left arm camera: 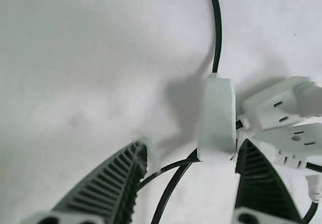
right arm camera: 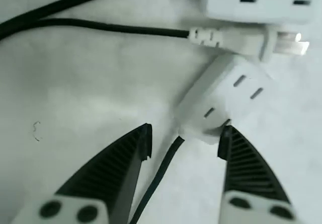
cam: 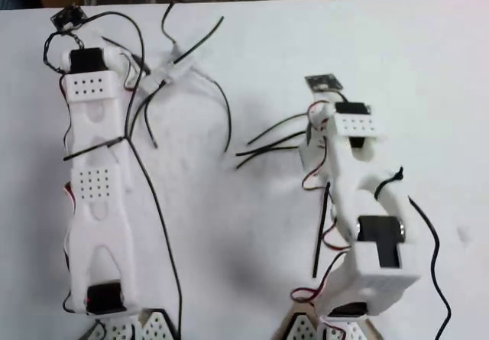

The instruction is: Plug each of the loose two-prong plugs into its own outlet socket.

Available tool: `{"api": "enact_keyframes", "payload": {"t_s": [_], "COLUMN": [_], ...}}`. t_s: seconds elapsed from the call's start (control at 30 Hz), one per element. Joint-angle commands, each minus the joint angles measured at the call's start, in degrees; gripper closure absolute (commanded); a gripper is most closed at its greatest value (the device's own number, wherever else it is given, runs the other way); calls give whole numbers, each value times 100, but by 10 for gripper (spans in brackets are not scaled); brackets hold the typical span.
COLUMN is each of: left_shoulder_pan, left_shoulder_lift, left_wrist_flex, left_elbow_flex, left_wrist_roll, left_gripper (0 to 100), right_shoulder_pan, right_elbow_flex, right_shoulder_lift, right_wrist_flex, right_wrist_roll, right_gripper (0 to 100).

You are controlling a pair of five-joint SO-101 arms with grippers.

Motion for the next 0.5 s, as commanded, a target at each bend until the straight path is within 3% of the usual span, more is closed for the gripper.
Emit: {"api": "enact_keyframes", "payload": {"t_s": [0.0,0.27,0.47], "left_shoulder_pan": [-57,-66,-66], "left_shoulder_lift": [-66,-66,-66], "left_wrist_flex": [-114,-114,-114], "left_elbow_flex": [-53,-53,-53], "left_wrist_roll": [62,62,62], "left_gripper": [717,717,717], "right_shoulder_pan": [233,242,251], "right_elbow_flex": [-360,-396,-624], "right_shoulder_lift": [92,725,831], "right_wrist_flex": [127,-295,-295], "right_wrist_roll": [-44,-35,0], "right_gripper": [779,781,912]}}
